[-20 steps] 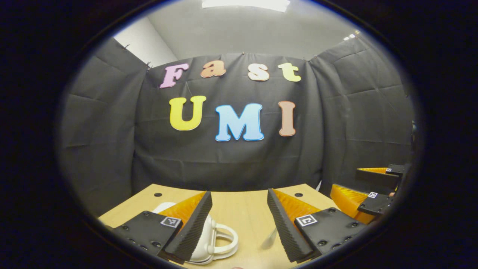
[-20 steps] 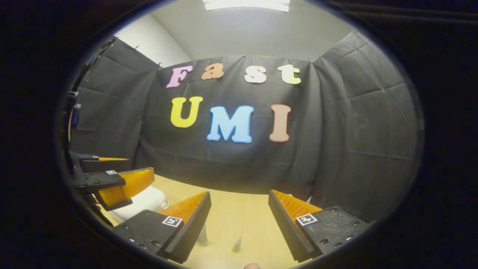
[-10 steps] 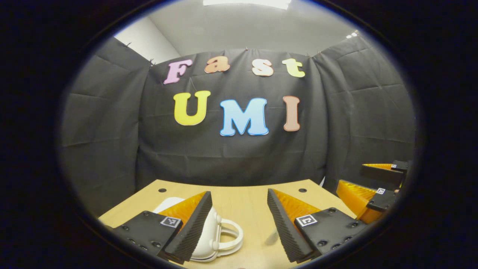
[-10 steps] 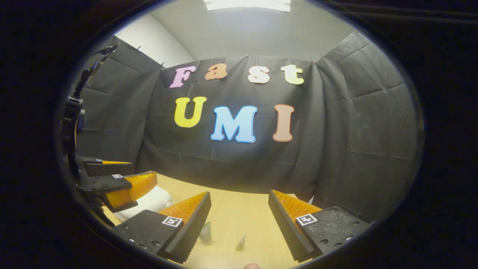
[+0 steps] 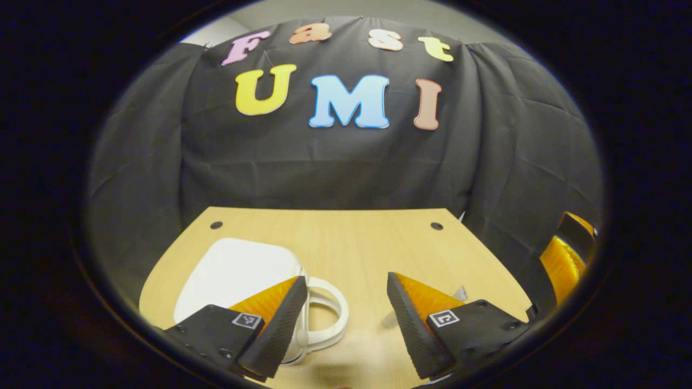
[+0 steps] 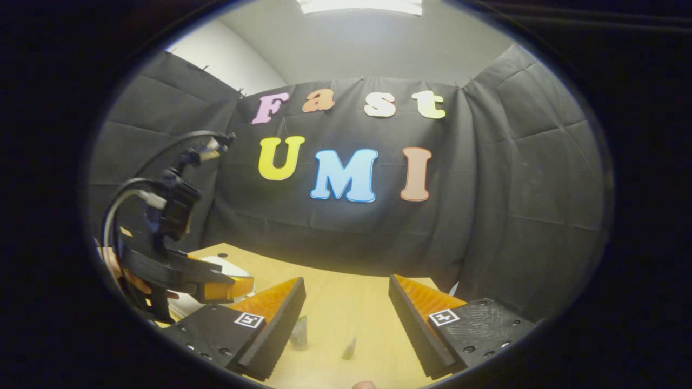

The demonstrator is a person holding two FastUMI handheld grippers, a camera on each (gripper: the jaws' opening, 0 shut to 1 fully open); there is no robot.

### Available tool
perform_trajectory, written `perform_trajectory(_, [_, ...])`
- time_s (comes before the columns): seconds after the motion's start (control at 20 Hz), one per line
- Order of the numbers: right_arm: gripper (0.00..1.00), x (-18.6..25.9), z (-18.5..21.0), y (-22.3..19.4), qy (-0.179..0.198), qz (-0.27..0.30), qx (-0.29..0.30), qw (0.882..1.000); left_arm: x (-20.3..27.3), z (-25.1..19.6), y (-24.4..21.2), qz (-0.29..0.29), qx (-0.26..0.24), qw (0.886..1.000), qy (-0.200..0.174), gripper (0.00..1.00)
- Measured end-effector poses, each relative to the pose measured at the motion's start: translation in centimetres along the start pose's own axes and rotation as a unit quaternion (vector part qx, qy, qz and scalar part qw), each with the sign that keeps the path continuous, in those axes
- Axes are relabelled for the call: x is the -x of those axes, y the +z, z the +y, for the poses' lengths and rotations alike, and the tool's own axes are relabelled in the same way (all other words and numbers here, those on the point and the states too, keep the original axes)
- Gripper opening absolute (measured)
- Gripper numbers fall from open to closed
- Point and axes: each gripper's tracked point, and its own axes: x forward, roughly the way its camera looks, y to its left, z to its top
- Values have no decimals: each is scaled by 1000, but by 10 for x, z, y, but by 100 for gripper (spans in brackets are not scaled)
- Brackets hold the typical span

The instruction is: First open the suitcase, pack the skin care products into it, and then close the suitcase.

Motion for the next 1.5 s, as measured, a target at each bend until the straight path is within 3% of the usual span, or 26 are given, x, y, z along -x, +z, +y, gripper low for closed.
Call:
perform_trajectory(0.25, [94,-5,-5,-7,12,2,-1,1000,-55,2,-46,119,28,992,-13,96])
perform_trajectory(0.5, [94,-13,-16,-16,25,9,-3,1000,-100,11,-86,213,59,975,0,95])
perform_trajectory(0.65, [94,-19,-26,-24,32,16,3,999,-111,9,-107,258,72,963,3,93])
perform_trajectory(0.7, [94,-21,-28,-24,35,17,5,999,-113,8,-110,264,73,962,5,86])
perform_trajectory(0.75, [94,-22,-30,-25,39,18,4,999,-115,6,-112,266,76,961,6,90])
perform_trajectory(0.9, [94,-25,-34,-23,44,15,-2,999,-122,13,-117,271,62,960,23,63])
perform_trajectory(1.05, [94,-24,-38,-19,36,7,3,999,-120,20,-117,284,59,957,25,22])
perform_trajectory(1.35, [94,-17,-28,-11,27,-5,12,1000,-104,16,-90,267,58,962,-10,18])
perform_trajectory(1.5, [94,-17,-18,-7,18,-10,16,1000,-81,18,-48,251,61,965,-31,18])
